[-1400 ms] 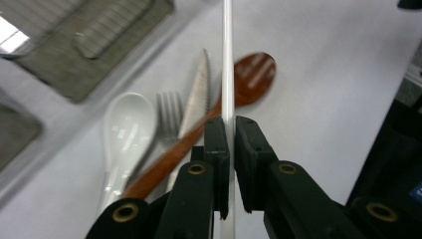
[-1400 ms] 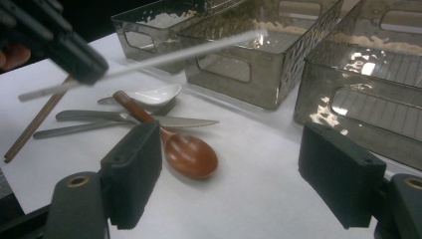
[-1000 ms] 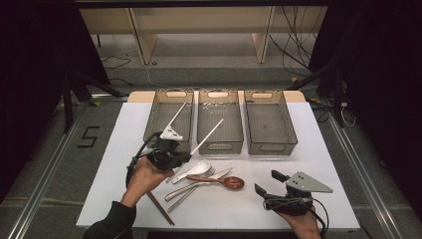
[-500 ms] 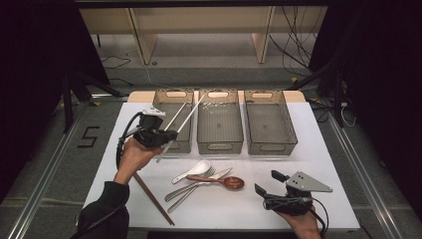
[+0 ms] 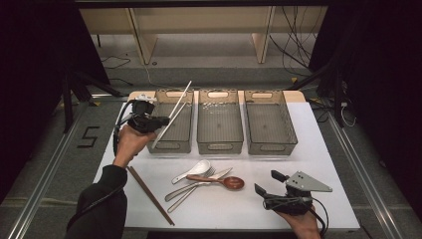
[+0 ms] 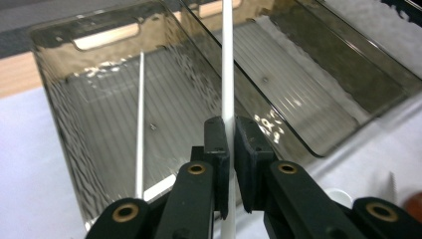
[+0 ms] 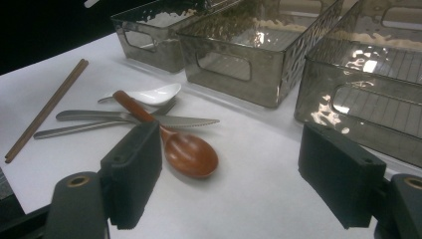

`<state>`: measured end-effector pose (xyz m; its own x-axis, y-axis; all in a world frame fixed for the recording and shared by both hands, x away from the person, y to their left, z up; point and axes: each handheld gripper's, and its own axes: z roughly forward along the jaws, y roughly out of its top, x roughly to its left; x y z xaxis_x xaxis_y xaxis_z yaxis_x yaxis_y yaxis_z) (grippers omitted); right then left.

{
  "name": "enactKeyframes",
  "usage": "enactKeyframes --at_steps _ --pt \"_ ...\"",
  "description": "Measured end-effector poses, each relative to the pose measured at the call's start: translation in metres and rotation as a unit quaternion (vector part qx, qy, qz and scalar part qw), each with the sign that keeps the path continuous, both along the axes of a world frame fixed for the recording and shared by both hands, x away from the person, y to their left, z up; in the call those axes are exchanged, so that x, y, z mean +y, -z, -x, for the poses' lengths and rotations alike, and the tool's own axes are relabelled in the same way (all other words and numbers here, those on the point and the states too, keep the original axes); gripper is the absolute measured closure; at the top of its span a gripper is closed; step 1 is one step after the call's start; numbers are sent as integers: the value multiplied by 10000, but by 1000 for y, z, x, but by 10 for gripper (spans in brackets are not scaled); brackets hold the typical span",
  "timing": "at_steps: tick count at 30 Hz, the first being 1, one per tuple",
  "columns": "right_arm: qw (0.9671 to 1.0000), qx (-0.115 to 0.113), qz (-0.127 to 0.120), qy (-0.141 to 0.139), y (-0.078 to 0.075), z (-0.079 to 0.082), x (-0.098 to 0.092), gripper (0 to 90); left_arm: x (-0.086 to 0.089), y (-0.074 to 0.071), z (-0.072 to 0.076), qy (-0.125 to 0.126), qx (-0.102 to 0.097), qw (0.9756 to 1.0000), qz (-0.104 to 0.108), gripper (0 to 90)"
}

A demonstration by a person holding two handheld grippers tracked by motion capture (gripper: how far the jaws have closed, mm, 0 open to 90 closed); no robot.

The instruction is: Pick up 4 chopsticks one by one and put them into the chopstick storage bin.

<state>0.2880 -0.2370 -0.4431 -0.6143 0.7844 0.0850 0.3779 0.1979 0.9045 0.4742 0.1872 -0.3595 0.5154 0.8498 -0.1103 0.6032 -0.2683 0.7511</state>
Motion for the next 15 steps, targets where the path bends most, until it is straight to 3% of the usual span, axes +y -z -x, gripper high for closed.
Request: enactKeyframes --at_steps 8,11,15 --pt "10000 3 2 -7 0 0 0 260 2 5 -26 -156 2 9998 -91 840" --pt "10000 5 -3 -10 0 0 0 260 1 9 -33 -159 -34 9996 -242 840" --pt "10000 11 -14 -15 0 0 0 260 3 14 -40 -229 -56 9993 -287 840"
